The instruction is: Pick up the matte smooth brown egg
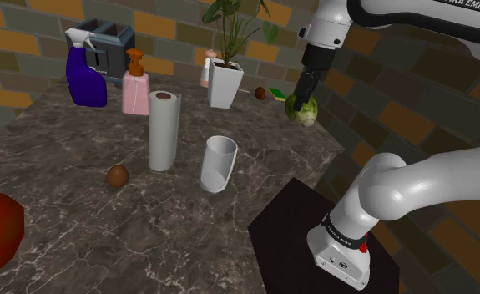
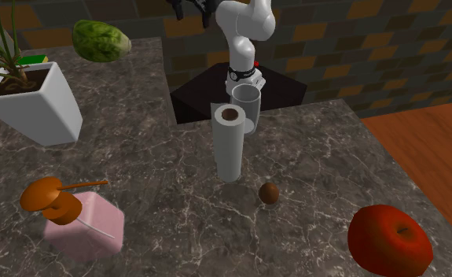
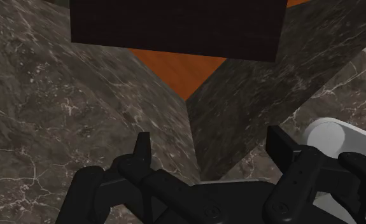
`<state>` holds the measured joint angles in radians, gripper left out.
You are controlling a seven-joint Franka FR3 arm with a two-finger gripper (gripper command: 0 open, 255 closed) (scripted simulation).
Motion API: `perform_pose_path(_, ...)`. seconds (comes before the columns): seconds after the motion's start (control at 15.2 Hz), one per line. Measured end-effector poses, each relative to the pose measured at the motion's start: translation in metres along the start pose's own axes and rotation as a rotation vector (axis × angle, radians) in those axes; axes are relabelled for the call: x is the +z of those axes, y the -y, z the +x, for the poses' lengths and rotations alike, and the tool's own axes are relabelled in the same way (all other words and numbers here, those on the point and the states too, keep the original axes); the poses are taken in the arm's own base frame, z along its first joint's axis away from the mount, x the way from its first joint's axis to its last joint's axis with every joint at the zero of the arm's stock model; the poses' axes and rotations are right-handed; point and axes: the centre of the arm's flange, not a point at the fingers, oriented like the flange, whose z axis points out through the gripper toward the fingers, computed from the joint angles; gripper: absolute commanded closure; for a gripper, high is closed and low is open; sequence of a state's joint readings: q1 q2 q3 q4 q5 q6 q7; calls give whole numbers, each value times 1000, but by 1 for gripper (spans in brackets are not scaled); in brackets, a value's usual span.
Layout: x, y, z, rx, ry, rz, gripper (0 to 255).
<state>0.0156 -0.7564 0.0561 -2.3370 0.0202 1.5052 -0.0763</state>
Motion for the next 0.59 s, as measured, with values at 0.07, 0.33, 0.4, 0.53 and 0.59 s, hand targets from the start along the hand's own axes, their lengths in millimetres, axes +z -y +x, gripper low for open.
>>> perform_pose_path(0.07, 0, 0, 0, 0, 0, 0, 0)
perform_pose_path(0.33, 11, 33, 22, 2, 3, 2, 0)
perform_pose_path(0.4, 14, 44, 30, 3, 4, 3, 0)
perform_pose_path(0.53, 25, 64, 42, 6, 7, 4, 0)
perform_pose_path(0.59, 28, 75, 49, 7, 8, 5, 0)
